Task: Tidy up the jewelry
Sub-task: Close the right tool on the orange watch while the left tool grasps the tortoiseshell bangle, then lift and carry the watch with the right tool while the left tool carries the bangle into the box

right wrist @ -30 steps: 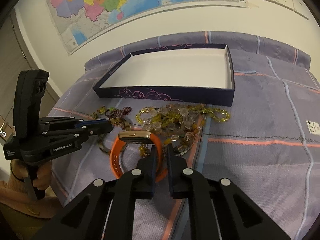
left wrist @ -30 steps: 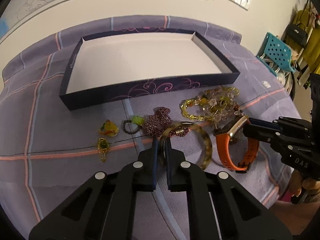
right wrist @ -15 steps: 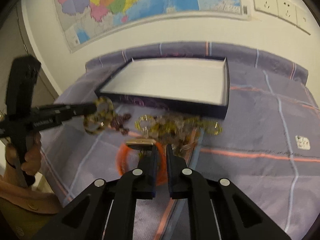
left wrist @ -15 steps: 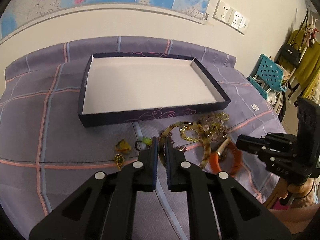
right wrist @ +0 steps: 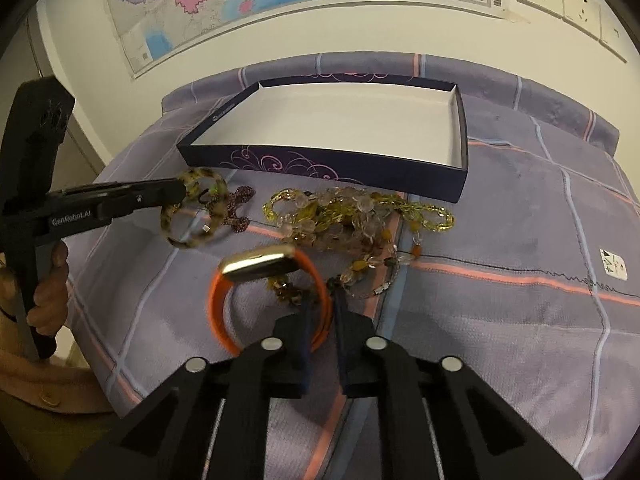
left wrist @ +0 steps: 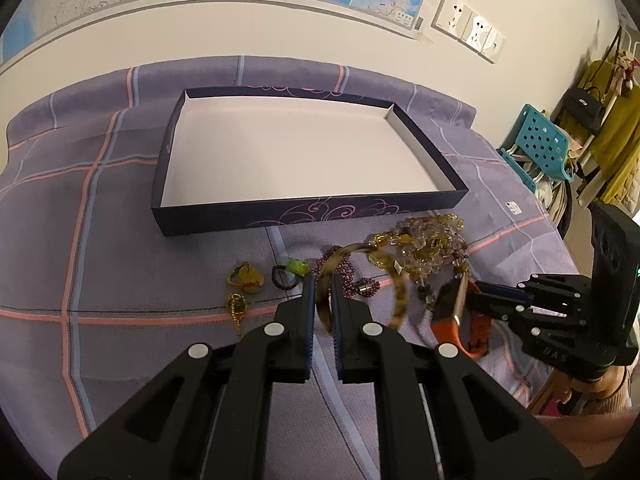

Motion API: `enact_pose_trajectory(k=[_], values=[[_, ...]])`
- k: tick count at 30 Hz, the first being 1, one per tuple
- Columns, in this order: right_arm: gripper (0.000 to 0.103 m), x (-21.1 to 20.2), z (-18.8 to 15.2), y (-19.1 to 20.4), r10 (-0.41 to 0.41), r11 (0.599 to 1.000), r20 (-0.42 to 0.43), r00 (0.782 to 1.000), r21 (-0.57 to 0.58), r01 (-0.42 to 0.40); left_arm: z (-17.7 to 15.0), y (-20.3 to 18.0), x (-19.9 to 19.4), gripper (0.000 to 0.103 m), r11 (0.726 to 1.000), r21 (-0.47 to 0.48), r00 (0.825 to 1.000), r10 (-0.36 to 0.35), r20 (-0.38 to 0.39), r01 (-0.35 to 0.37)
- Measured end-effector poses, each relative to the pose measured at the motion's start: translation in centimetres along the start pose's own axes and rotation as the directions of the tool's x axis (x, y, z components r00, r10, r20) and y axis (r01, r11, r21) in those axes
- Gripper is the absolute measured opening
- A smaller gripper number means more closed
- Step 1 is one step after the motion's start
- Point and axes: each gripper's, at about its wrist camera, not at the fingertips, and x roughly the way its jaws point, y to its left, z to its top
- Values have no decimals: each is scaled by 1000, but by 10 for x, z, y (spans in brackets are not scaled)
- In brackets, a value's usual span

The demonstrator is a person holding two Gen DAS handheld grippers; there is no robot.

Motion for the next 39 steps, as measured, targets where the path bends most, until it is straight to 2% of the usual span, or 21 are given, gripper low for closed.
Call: enact_pose_trajectory(k=[4, 10, 17, 22, 27, 32, 39], values=[[6, -8, 3, -3, 33, 999, 15, 999, 11, -33, 3, 3, -2, 10, 1000, -6, 1000, -6, 7, 6], [6, -28, 30, -9, 75, 997, 92, 993, 11, -77, 12, 2, -5, 10, 1000, 3, 1000, -14, 22, 14], [6, -28, 53, -20, 83, 996, 140, 987, 21, -87, 19, 6, -7, 10, 999, -7, 999, -42, 22, 42], [6, -21, 75, -34, 77, 996, 165, 983, 35, -84, 35, 10, -15, 10, 999, -1, 997, -42, 60, 42], [6, -3, 111, -54, 63, 994, 177, 982, 78, -78, 66, 18, -12, 10, 999, -9, 995, -32, 97, 33], [6, 28, 145, -70, 41, 992, 152, 988, 115, -58, 101, 29, 2, 10, 999, -28, 992, -23, 121, 26], [6, 75, 182, -80, -18, 991, 86, 996, 136, 6, 143, 46, 49, 10, 997, -68, 995, -35, 89, 41]])
